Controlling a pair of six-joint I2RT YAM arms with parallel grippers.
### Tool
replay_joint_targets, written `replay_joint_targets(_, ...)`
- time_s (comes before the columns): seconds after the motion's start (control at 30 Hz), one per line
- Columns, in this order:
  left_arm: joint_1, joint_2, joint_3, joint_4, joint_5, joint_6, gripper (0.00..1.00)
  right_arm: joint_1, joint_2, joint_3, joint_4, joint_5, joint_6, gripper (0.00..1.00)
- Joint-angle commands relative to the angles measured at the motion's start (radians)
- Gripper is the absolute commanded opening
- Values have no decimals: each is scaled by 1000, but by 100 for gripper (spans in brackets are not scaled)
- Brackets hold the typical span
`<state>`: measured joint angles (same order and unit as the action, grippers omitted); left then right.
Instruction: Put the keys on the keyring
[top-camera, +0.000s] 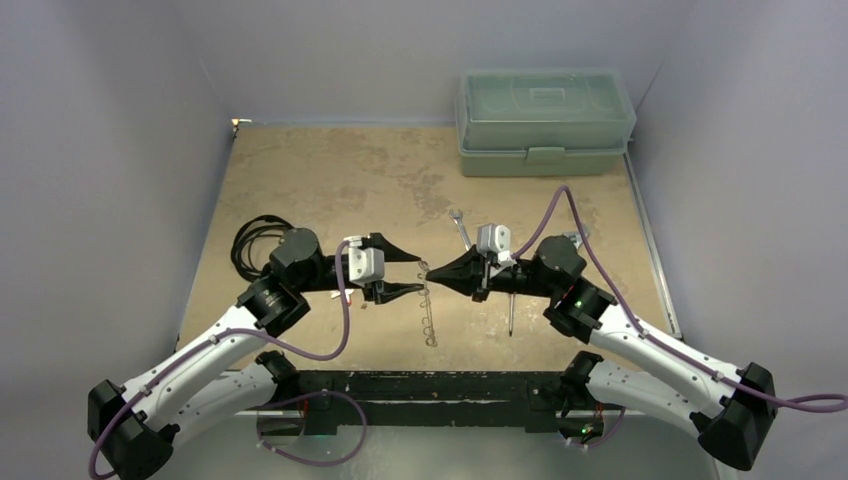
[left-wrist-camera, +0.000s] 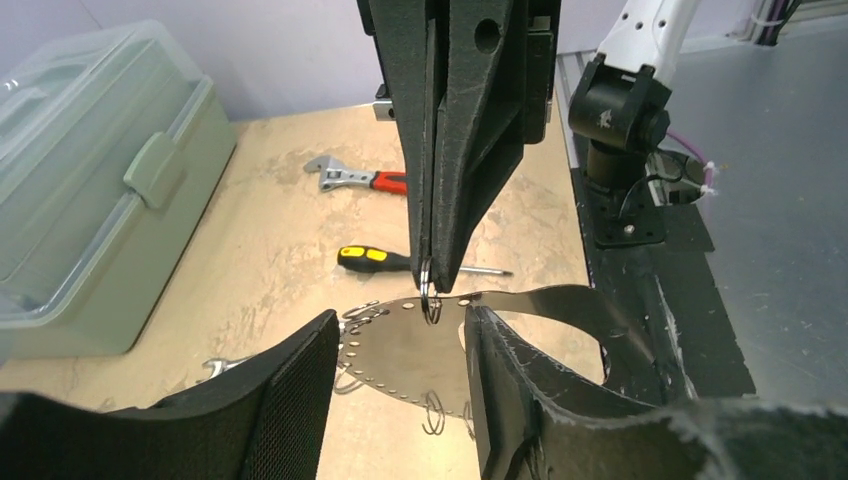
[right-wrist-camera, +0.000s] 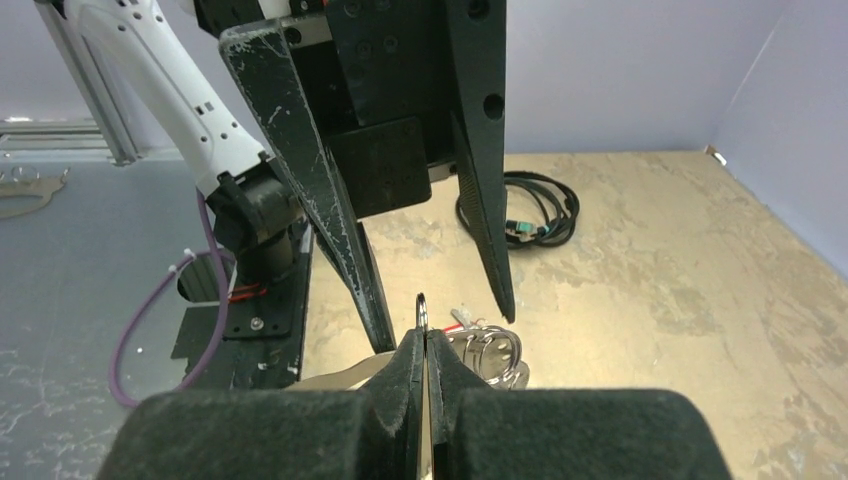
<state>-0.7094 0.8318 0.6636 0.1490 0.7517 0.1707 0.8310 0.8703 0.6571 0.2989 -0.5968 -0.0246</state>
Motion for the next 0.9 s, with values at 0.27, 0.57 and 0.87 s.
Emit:
replay_joint_targets(0.27,-3,-15,87,-203,-38,149,44,5,-15,115,-149,55,-76,0)
replay_joint_targets(0.57,-1,4,117,-247,-37,161,32,8,40,196,-286,105,-149,0)
replay_joint_targets(0.87,8,10,121,-248,-50,165,30,28,63,251,-406,173,-217,0)
